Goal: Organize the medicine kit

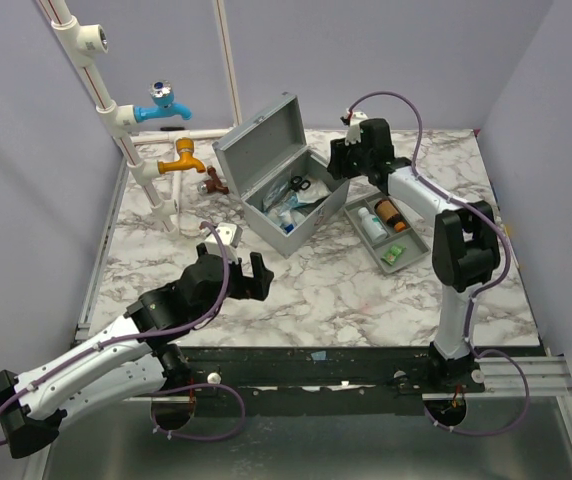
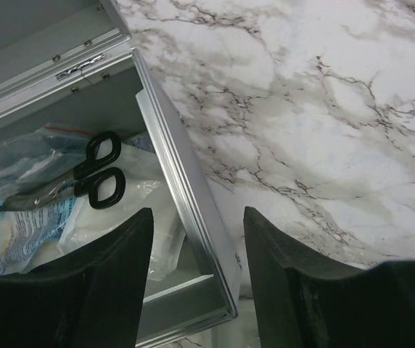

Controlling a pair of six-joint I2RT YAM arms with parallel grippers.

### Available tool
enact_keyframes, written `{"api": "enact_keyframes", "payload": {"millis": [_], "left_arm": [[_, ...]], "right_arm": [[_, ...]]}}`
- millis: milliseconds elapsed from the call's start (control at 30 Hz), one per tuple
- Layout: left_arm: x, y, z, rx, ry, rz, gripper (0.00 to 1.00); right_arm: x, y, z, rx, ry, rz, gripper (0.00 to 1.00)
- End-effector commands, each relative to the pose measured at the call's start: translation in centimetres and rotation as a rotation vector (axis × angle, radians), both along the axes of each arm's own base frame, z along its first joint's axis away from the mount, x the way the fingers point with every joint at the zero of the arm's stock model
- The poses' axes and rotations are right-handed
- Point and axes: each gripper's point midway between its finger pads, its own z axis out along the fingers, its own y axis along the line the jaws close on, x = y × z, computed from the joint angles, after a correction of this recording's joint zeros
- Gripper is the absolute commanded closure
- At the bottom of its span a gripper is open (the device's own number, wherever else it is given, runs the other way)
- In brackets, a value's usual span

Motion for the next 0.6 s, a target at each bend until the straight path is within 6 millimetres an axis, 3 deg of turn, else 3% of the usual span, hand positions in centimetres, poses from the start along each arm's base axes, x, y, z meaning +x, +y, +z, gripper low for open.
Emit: {"api": "enact_keyframes", "payload": {"millis": [0,133,300,567], "left_arm": [[0.2,0.4,-0.9,0.012,0.012,0.022,0.01],[0.2,0.4,-1.0,0.012,0.015,0.021,0.01],[0.1,0.5,-1.1,0.01,0.014,0.02,0.01],[-0.1,0.4,-1.3,0.004,0.023,0.011,0.01]], "right_arm": [[-0.8,1.5,-1.2,0.034,0.057,0.081,0.47],[-1.0,1.2,-2.2,0.037,0.083,0.059,0.59],[-1.5,1.1,-2.9,0.054,0.113,0.048,0.84],[-3.5,1.2,-3.3,0.116,0.174,0.023,0.97]]}}
